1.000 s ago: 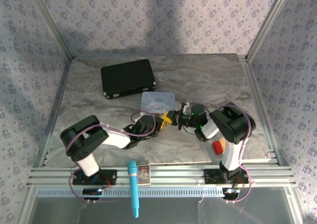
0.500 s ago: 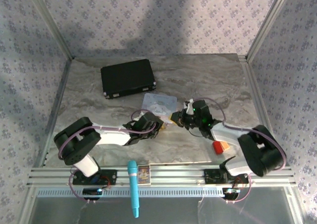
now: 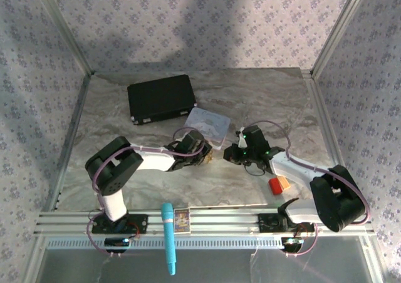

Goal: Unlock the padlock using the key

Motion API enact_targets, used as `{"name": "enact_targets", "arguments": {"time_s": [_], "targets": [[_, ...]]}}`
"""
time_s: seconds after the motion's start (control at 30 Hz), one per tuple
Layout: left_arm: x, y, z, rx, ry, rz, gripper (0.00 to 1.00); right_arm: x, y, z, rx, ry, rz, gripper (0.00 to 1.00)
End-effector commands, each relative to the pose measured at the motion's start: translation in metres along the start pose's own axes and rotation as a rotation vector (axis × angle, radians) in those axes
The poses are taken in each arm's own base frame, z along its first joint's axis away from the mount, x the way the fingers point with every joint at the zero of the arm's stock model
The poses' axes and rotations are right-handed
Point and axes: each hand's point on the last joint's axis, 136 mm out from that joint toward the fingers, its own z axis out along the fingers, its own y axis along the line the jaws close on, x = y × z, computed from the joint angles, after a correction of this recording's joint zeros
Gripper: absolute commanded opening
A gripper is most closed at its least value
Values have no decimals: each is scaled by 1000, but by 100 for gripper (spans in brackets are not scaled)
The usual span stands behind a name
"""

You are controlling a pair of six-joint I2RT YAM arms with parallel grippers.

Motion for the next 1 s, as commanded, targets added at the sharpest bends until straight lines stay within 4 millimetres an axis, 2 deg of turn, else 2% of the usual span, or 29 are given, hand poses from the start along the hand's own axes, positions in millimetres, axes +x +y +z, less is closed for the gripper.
{"name": "enact_targets", "arguments": {"time_s": [0.0, 0.07, 0.13, 0.23, 0.27, 0.37, 0.43, 0.6, 0.8, 0.97], "targets": [[4, 14, -5, -62, 18, 34, 26, -4, -1, -3, 34, -8, -77, 24], [-1, 25, -11, -86, -5, 33, 26, -5, 4, -2, 32, -1, -151, 43], [-3, 36, -16, -112, -18, 29, 28, -5, 9, 0, 26, 4, -180, 50], [-8, 51, -24, -136, -44, 26, 42, -8, 17, 5, 20, 7, -216, 52], [-11, 53, -27, -137, -61, 28, 52, -8, 19, 8, 18, 15, -226, 52], [-18, 54, -37, -131, -99, 39, 73, -8, 26, 20, 7, 48, -253, 51], [-22, 52, -44, -122, -120, 53, 81, -8, 30, 28, 1, 67, -273, 50], [-33, 49, -72, -104, -183, 61, 81, -15, 39, 44, 9, 65, -325, 46], [-56, 65, -117, -91, -310, 41, 81, -17, 39, 63, 66, 50, -379, 44], [-74, 80, -151, -101, -399, 50, 81, -18, 30, 75, 125, 57, -404, 43]]}}
